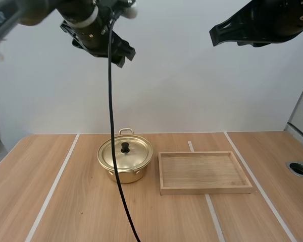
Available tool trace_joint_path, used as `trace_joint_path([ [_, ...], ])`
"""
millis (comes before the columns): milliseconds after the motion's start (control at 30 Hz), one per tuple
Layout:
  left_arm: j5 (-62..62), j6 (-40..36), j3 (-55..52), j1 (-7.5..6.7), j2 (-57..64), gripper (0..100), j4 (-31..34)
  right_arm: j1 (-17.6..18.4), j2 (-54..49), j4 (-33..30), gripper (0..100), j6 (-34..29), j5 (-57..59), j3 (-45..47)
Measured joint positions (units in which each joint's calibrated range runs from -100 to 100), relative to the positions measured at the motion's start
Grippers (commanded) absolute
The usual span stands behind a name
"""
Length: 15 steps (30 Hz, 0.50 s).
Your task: Open the pot, put the pineapple inside, and close it
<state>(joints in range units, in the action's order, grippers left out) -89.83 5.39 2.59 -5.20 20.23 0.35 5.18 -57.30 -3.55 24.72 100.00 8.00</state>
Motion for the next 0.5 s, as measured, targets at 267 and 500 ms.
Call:
trace_joint_path([
  [267, 14.7, -8.8, 2.2, 0.0, 10.2, 100, 5.2, 0.0, 0.0, 0.0, 0, 0.0, 0.0, 0.0],
  [500, 16.6, -10.7, 2.3, 0.0, 13.7, 1, 6.5, 0.0, 0.0, 0.0, 0, 0.0, 0.0, 0.0],
])
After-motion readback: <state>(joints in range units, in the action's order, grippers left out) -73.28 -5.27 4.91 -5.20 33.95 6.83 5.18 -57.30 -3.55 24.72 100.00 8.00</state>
